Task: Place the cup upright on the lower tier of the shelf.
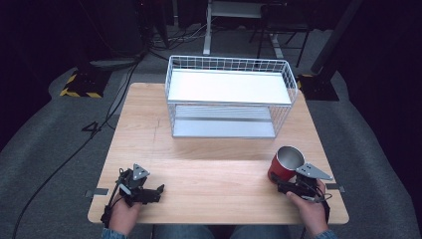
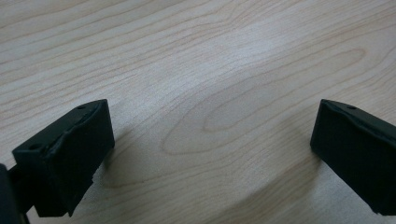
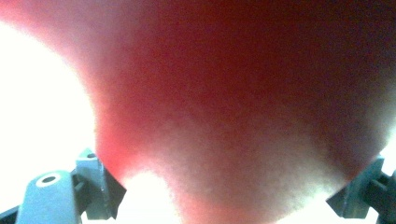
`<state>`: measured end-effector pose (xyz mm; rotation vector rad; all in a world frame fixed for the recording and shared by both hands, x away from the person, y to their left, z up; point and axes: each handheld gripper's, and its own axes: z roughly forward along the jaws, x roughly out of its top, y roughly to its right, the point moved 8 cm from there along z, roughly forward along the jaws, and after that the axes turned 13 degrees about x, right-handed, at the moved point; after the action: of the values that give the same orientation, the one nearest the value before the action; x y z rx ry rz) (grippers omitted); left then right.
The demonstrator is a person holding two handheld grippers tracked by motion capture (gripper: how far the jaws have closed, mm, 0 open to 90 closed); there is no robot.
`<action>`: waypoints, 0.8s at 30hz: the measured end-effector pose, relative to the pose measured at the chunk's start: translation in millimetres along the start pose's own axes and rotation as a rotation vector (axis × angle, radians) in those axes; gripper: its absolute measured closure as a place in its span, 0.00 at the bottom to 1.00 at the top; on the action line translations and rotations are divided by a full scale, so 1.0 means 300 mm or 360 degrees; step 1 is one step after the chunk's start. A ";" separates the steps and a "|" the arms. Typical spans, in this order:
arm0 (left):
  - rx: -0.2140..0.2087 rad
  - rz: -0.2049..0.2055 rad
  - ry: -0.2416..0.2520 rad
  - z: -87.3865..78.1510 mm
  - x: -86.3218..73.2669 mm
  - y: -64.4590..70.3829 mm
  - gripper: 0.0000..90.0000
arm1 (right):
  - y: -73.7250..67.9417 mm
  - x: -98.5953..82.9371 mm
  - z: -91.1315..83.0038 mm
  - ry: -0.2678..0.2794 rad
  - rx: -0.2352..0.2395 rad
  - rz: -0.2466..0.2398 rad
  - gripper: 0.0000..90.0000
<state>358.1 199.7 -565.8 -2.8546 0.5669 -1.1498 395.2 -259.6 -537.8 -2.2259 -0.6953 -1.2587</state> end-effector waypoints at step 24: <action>-0.0002 -0.0001 -0.0002 0.001 0.001 0.001 0.00 | 0.005 0.069 -0.033 0.0009 0.0016 0.0002 0.19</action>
<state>358.5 199.4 -565.9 -2.8565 0.5673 -1.1481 399.1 -263.1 -515.3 -2.2136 -0.6960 -1.2579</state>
